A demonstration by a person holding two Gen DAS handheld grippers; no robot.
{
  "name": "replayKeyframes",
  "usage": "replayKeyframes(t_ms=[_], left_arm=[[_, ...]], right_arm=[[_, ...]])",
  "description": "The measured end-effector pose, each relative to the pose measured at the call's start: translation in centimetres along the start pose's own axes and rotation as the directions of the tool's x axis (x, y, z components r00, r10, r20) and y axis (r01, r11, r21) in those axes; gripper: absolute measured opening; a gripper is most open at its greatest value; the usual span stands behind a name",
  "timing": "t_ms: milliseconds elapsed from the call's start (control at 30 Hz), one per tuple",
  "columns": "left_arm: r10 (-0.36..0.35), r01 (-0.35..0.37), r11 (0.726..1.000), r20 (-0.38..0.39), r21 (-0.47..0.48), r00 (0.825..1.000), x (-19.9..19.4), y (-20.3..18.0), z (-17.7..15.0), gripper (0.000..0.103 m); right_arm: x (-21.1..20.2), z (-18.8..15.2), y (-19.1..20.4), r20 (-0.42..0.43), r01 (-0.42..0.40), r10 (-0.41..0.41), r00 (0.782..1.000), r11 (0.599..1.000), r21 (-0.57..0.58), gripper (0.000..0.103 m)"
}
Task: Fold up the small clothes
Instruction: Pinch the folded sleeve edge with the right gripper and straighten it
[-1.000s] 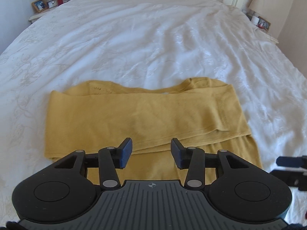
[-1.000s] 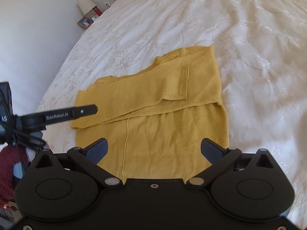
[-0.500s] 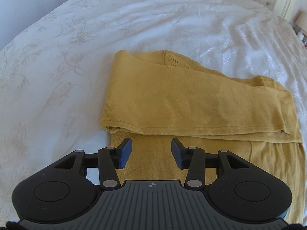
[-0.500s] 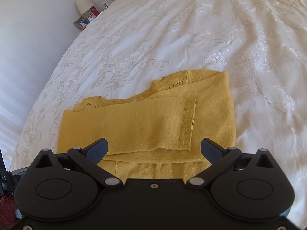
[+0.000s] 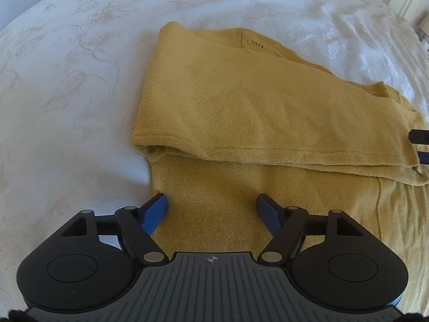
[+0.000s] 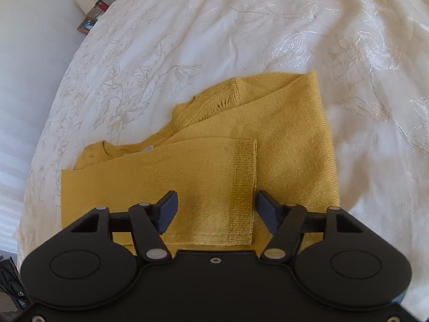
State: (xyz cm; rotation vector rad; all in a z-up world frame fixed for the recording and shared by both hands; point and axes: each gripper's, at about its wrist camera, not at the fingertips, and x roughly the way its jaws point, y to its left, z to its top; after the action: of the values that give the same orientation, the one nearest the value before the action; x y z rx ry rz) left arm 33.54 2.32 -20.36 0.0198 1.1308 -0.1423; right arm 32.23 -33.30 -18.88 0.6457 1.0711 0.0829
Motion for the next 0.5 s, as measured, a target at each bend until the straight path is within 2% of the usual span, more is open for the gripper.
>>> replayKeyframes(t_ms=[100, 133, 167, 300, 367, 400, 500], left_arm=[[-0.002, 0.002, 1.000, -0.001, -0.002, 1.000, 0.2, -0.2, 0.1, 0.082], [-0.002, 0.002, 1.000, -0.001, -0.003, 1.000, 0.2, -0.3, 0.0, 0.083], [-0.001, 0.001, 1.000, 0.000, -0.005, 1.000, 0.3, -0.4, 0.1, 0.084], [-0.003, 0.003, 1.000, -0.002, -0.007, 1.000, 0.3, -0.4, 0.1, 0.084], [-0.007, 0.007, 1.000, -0.004, -0.008, 1.000, 0.3, -0.4, 0.2, 0.084], [-0.009, 0.009, 1.000, -0.005, -0.009, 1.000, 0.3, -0.4, 0.2, 0.084], [-0.013, 0.013, 1.000, -0.005, -0.010, 1.000, 0.3, -0.4, 0.3, 0.084]], right_arm=[[0.1, 0.2, -0.8, -0.001, -0.011, 0.011, 1.000, 0.999, 0.049, 0.051], [0.1, 0.3, -1.0, -0.005, -0.008, 0.009, 1.000, 0.998, 0.058, 0.036], [0.0, 0.3, -1.0, -0.005, -0.008, 0.008, 1.000, 0.998, 0.058, 0.017], [-1.5, 0.6, 0.9, 0.022, 0.002, -0.001, 1.000, 0.999, -0.041, 0.013], [-3.4, 0.7, 2.1, 0.066, 0.009, -0.003, 0.998, 0.995, -0.098, 0.011], [-4.6, 0.8, 2.6, 0.096, 0.034, -0.022, 0.995, 0.992, -0.119, 0.007], [-6.8, 1.0, 2.0, 0.140, 0.104, -0.087, 0.986, 0.987, -0.123, 0.007]])
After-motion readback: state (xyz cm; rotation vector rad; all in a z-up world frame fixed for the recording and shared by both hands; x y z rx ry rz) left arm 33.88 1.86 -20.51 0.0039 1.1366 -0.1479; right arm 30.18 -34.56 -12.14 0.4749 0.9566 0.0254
